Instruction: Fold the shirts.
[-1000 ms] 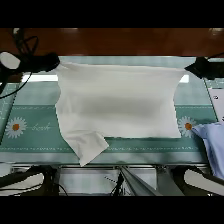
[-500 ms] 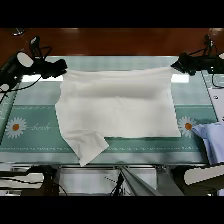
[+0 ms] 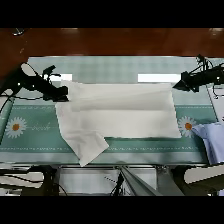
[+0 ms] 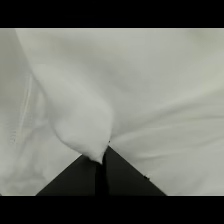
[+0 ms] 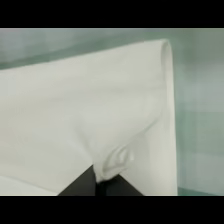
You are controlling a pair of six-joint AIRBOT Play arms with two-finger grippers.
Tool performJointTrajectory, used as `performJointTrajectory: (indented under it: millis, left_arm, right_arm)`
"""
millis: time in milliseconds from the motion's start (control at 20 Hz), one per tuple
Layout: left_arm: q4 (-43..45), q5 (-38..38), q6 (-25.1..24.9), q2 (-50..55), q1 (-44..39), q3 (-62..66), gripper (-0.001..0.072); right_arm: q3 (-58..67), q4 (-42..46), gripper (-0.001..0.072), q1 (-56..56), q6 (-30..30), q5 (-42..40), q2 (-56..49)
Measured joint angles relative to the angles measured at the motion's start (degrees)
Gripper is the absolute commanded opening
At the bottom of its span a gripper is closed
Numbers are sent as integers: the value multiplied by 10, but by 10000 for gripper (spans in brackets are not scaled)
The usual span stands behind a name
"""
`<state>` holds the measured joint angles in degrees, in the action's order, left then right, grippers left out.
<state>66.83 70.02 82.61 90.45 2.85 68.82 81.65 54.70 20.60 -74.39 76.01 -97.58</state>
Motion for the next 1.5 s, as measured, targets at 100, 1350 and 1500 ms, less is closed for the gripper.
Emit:
performJointTrajectory:
  millis: [100, 1350, 1500]
  left_arm:
    - [0, 10, -4, 4, 0, -7, 140]
    - [-209, -43, -60, -381, 154, -533, 703]
    - [-237, -69, -67, -386, 113, -552, 700]
  right_arm:
    - [-12, 12, 380, -1, -4, 5, 0]
    - [-460, -73, 621, 57, 25, -100, 380]
    - [-444, -73, 621, 82, 10, -94, 384]
